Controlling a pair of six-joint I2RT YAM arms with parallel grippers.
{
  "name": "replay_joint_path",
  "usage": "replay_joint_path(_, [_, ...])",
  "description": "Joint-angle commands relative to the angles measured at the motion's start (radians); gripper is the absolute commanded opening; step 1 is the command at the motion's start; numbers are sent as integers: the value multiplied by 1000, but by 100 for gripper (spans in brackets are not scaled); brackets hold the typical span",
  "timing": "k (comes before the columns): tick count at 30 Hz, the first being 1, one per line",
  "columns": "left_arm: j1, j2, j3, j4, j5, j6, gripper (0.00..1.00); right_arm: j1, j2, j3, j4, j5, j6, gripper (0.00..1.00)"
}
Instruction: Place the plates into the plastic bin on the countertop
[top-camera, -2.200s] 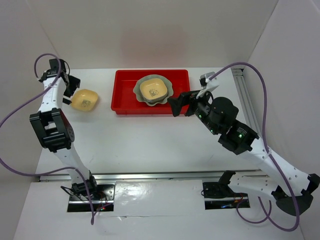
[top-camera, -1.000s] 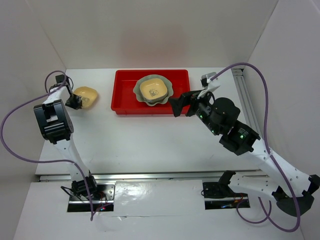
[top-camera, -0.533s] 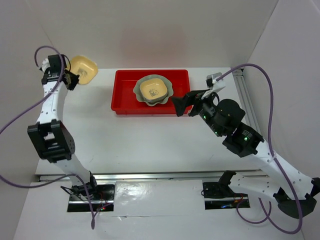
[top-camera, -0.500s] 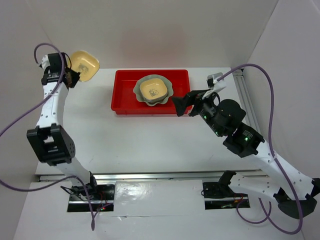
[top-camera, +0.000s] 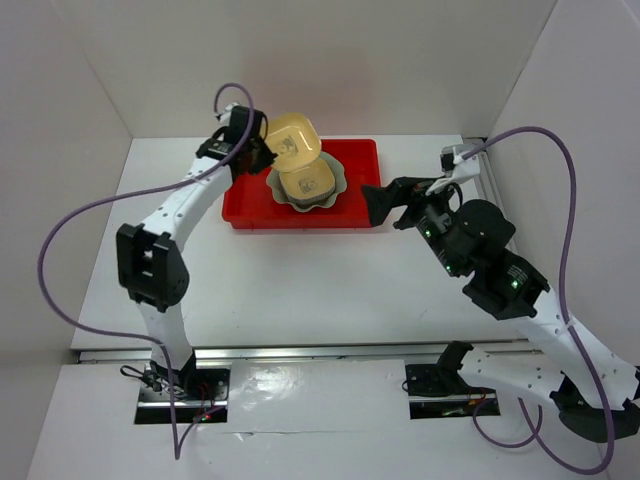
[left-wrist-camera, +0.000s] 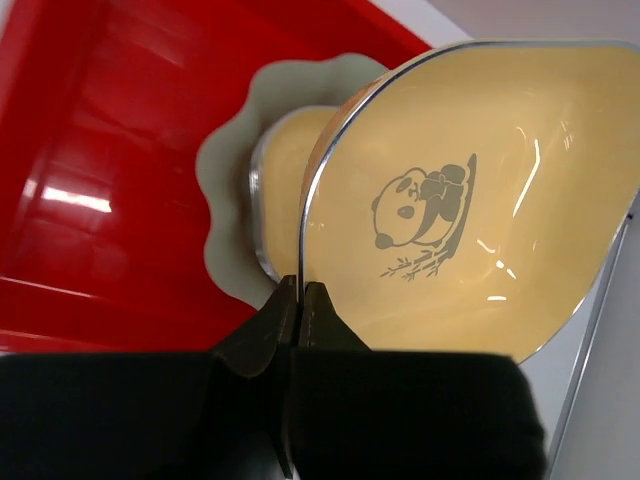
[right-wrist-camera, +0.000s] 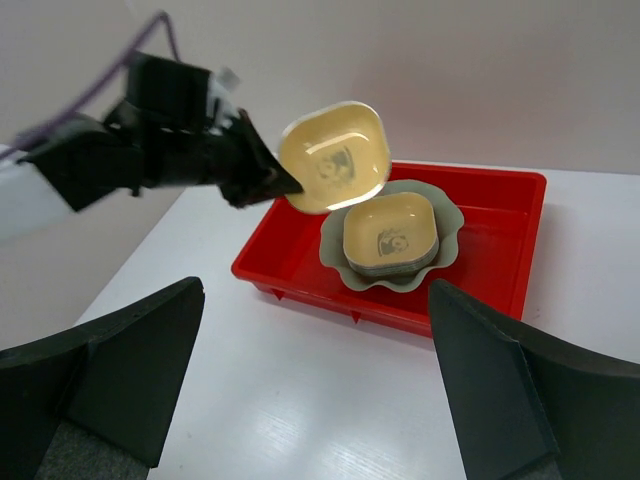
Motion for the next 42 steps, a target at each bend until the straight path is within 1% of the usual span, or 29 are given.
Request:
replay_joint_path(1, [-56,92,114,-14,-37,-47,0,8,-50,59,-25,47,8,100])
replay_joint_path(3, [-67,135,159,-34,-38,-87,0,8,-50,59,-35,47,8,100])
replay_joint_path(4, [-67,170,159,-22,-28,-87,0,8,-59,59,-35,47,8,100])
replay_joint_path(7, [-67,230,238,-13,-19,-63,0,8,-59,50,-35,25,8,100])
replay_joint_path(9, [-67,297,327,-45,-19,-54,0,8,-50,40,-35,11,8,100])
replay_joint_path(12, [-47,342,378,-83,-4,-54,0,8,-41,40,-35,-1,8,100])
replay_joint_path(14, [-47,342,369,-83,22,-64,0,8,-41,30,-26,-1,8,100])
replay_joint_path(16, [-47,351,328,-57,33,-77,0,8,-32,21,-13,-1,-2,100])
replay_joint_path(20, [-47,360,280,-57,70,-101,0,8,-22,20,-4,-1,-2,100])
replay_joint_path(25, [-47,360,245,-46,79,-112,1,8,-22,10,-4,8,-2,100])
replay_joint_path(27, [-47,360,245,-51,65,-112,7,8,-22,10,-4,8,-2,100])
replay_joint_path(29, [-47,351,231,-51,65,-124,16,8,-13,10,-4,-2,-2,100])
replay_joint_path(30, [-47,351,231,-51,55,-124,25,8,-13,10,-4,-3,-2,100])
replay_joint_path(33, [-47,351,231,-51,45,-103,41,8,-13,10,-4,-12,-2,100])
replay_joint_path(34, [-47,339,231,-51,45,-103,55,8,-13,10,-4,-12,-2,100])
replay_joint_path(37, [-56,308,231,-51,35,-75,70,8,-33,10,-4,-12,-2,100])
replay_joint_path(41, [-56,212,240,-63,35,-49,71,8,-24,10,-4,-12,-2,100])
replay_joint_path(42, [-65,151,240,-63,10,-17,72,8,-24,10,-4,-12,-11,100])
